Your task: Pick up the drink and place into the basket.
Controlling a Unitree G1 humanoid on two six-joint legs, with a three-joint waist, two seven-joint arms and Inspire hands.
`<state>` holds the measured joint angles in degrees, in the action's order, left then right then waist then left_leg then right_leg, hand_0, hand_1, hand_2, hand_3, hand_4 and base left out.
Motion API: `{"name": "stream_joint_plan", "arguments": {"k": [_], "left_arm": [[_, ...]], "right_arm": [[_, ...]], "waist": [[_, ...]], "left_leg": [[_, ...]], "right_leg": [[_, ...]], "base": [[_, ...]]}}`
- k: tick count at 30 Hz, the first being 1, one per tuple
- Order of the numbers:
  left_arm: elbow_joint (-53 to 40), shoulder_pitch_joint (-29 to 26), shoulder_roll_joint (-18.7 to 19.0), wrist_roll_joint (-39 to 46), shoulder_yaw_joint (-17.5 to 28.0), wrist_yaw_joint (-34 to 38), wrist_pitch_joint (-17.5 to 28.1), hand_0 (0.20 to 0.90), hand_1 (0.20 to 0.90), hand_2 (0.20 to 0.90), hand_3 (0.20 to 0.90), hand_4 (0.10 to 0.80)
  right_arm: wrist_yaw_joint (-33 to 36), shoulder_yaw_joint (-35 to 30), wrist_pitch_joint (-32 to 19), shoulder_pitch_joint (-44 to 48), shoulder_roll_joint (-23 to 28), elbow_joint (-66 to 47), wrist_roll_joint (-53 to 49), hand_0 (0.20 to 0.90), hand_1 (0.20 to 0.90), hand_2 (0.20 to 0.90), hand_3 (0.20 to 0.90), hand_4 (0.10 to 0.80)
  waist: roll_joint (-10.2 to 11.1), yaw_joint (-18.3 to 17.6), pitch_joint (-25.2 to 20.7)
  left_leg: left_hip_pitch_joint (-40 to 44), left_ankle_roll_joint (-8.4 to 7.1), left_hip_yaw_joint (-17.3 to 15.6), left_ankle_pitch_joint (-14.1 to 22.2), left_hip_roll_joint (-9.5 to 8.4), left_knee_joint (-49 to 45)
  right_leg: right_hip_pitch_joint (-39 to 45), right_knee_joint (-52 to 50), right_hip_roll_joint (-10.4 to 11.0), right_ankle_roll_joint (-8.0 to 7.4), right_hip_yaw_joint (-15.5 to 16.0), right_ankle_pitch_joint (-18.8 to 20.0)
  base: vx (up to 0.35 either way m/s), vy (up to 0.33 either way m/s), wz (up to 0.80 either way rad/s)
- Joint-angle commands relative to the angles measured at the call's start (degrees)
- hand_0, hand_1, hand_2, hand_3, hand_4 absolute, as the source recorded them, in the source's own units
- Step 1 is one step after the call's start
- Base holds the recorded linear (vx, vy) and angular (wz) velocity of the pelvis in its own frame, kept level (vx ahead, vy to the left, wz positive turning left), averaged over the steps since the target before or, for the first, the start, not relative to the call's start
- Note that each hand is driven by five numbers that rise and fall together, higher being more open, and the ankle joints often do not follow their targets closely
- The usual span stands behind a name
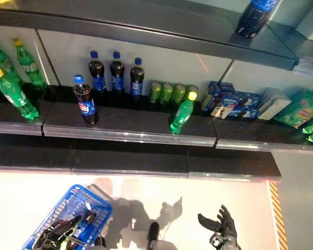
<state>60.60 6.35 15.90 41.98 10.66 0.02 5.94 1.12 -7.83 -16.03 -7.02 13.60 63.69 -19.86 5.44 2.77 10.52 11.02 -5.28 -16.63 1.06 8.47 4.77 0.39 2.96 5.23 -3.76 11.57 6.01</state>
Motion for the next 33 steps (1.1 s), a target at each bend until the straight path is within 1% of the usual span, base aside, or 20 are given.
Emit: {"name": "stream_joint_plan", "arguments": {"k": [1,2,4,6,8,9,14,19,24,33], "left_arm": [[-2.10,-1.33,4.02,-5.35,4.87,-6.17,11.49,0.300,0.300,0.300,0.200,0.100],[-0.27,-1.13,3.69,-6.16,4.79,-7.24,11.09,0.300,0.300,0.300,0.200,0.100],[3.06,-1.75,3.06,-9.82,3.19,-8.47,9.99,0.300,0.300,0.300,0.200,0.100],[3.84,-2.23,3.35,-10.24,1.34,-8.79,8.32,0.300,0.300,0.300,0.200,0.100],[4.28,-2.30,3.54,-10.07,0.98,-9.08,7.76,0.300,0.300,0.300,0.200,0.100],[5.38,-2.31,3.59,-10.25,0.27,-9.54,7.63,0.300,0.300,0.300,0.200,0.100],[6.98,-1.90,2.84,-10.82,-1.96,-10.86,7.90,0.300,0.300,0.300,0.200,0.100],[7.97,-2.16,2.81,-11.71,-3.10,-10.27,7.36,0.300,0.300,0.300,0.200,0.100],[8.74,-2.44,2.49,-13.40,-4.53,-9.49,6.84,0.300,0.300,0.300,0.200,0.100],[8.64,-2.51,2.94,-14.20,-5.14,-8.88,6.45,0.300,0.300,0.300,0.200,0.100]], "right_arm": [[-3.46,-0.45,0.28,-0.40,3.76,2.37,1.26,0.900,0.900,0.900,0.900,0.800],[-4.03,-0.22,2.40,0.23,4.14,4.61,0.70,0.900,0.900,0.900,0.900,0.800],[-4.49,-0.96,4.48,0.65,4.08,8.15,0.92,0.900,0.900,0.900,0.900,0.800],[-6.39,-1.38,6.35,0.67,4.72,9.05,-1.41,0.900,0.900,0.900,0.900,0.800],[-6.84,-1.48,6.68,0.74,4.98,9.28,-0.96,0.900,0.900,0.900,0.900,0.800],[-7.61,-1.67,7.70,0.73,5.03,10.05,-0.21,0.900,0.900,0.900,0.900,0.800],[-8.68,-1.37,7.98,1.23,4.85,11.41,-0.66,0.900,0.900,0.900,0.900,0.800],[-8.75,-0.07,8.58,2.14,4.65,11.48,-0.27,0.900,0.900,0.900,0.900,0.800],[-8.33,0.58,8.94,3.05,4.52,11.74,-1.14,0.900,0.900,0.900,0.900,0.800],[-8.48,1.33,9.05,3.35,4.80,12.13,-0.93,0.900,0.900,0.900,0.900,0.800]], "waist": [[-2.20,-0.20,-5.22],[-2.49,-0.13,-5.41],[-3.51,-0.53,-5.65],[-4.27,-0.91,-5.54],[-4.48,-1.04,-5.52],[-4.90,-1.36,-5.72],[-5.29,-1.29,-6.14],[-5.12,-1.33,-6.27],[-4.94,-1.03,-6.33],[-5.02,-0.77,-6.13]], "left_leg": [[-6.33,2.87,9.76,3.10,-6.36,-5.94],[-6.24,2.77,10.08,3.56,-6.38,-6.25],[-5.96,2.58,8.81,2.99,-6.04,-5.73],[-5.58,2.78,9.11,2.81,-6.61,-5.18],[-5.28,2.90,9.41,2.88,-6.84,-4.89],[-4.80,3.17,9.67,3.00,-7.25,-4.37],[-3.61,3.68,10.44,3.50,-7.97,-3.42],[-3.39,3.97,10.33,3.84,-8.06,-3.54],[-3.15,4.05,10.22,3.99,-7.79,-3.49],[-3.03,3.87,10.06,3.86,-7.29,-3.18]], "right_leg": [[4.87,-1.18,4.14,-4.89,-4.72,-4.78],[4.93,-1.20,4.16,-4.54,-5.19,-5.20],[4.60,-2.69,4.68,-4.23,-4.05,-5.66],[4.63,-3.41,4.68,-4.10,-4.06,-5.97],[4.72,-3.51,4.70,-4.08,-4.04,-6.12],[4.70,-3.76,4.81,-4.19,-4.28,-6.31],[4.83,-3.79,5.08,-4.46,-4.49,-6.41],[4.63,-3.65,4.94,-4.40,-4.76,-6.29],[4.77,-3.29,4.94,-4.46,-4.52,-6.02],[4.84,-3.15,4.90,-4.41,-3.83,-6.10]], "base": [[0.006,0.043,-0.45],[0.003,0.080,-0.51],[0.010,0.126,-0.48],[0.011,0.131,-0.10],[0.019,0.089,0.01],[0.021,0.075,0.01],[0.008,0.038,-0.02],[-0.006,-0.007,-0.02],[-0.001,-0.036,-0.02],[-0.003,-0.008,0.00]]}}
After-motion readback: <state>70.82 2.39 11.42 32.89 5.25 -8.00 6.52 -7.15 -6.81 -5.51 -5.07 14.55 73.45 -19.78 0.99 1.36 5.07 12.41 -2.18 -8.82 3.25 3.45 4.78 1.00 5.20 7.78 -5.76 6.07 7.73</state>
